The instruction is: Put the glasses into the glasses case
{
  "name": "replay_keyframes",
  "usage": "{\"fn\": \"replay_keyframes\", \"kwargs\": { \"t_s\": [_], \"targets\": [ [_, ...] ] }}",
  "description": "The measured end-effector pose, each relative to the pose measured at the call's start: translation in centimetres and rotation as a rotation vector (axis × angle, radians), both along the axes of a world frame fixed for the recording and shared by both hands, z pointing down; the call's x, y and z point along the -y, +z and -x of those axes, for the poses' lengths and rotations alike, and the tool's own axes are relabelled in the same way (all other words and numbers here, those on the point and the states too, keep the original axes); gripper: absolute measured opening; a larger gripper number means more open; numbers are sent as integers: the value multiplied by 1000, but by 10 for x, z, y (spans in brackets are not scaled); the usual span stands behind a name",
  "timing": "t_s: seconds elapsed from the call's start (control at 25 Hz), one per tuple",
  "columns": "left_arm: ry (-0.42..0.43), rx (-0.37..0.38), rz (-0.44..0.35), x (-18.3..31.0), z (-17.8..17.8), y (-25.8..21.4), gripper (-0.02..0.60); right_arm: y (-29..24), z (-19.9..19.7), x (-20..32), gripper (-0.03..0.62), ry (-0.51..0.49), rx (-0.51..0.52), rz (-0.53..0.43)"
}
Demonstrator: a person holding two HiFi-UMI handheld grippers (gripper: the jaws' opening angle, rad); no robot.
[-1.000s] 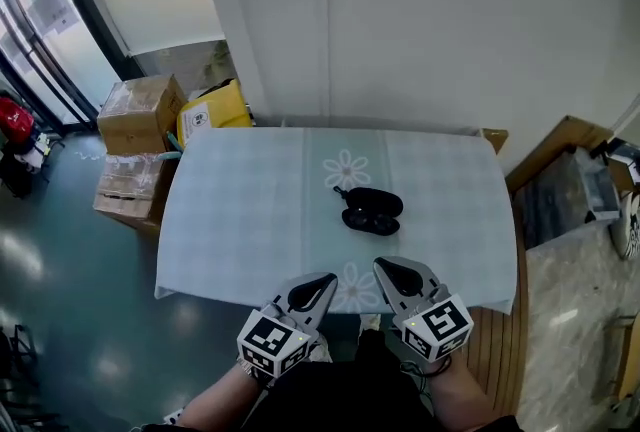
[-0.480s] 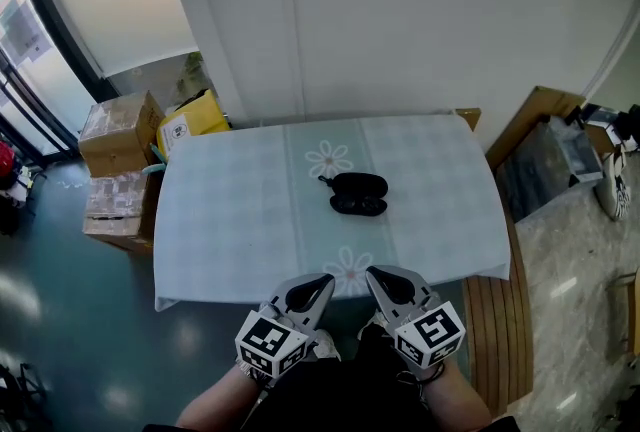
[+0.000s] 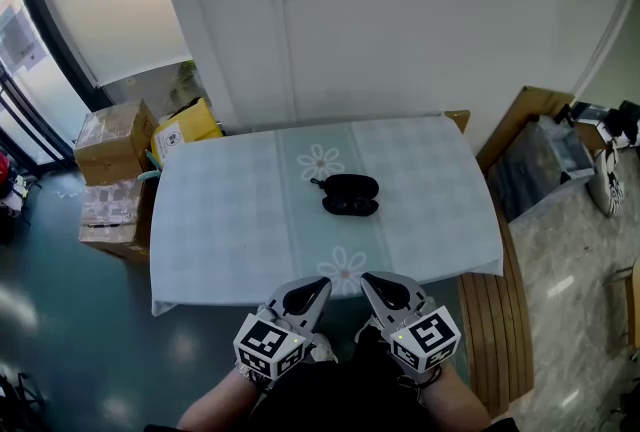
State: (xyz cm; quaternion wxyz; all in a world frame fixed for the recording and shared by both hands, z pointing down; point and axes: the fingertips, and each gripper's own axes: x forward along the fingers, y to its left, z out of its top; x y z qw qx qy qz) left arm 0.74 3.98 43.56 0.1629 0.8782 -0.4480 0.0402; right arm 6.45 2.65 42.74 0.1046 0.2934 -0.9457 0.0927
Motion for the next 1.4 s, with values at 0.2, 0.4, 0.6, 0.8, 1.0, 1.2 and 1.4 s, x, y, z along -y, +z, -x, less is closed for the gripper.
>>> {"fn": "replay_keyframes", "kwargs": {
  "t_s": [0.2, 0.4, 0.6, 0.8, 1.0, 1.2, 1.4],
  "targets": [
    [0, 2, -4, 2, -3, -2, 26, 0, -3, 0, 23, -1, 2, 1],
    [-3, 3, 1, 2, 0, -1, 26, 1, 0, 2, 21, -4, 3, 6],
    [-6, 2, 9, 5, 2, 3, 26, 6, 2, 5, 21, -9, 0, 17],
    [-5, 1, 18, 8, 3, 6, 26, 9, 2, 9, 21, -2, 1, 26],
    [-2, -2, 19, 10, 4, 6, 26, 9, 3, 12, 22, -1, -4, 28],
    [0, 2, 25, 12, 5, 8, 26, 11, 6, 13, 21, -7, -7, 32],
    [1, 2, 23, 14, 6, 8, 26, 12, 6, 16, 21, -8, -11, 32]
  ]
}}
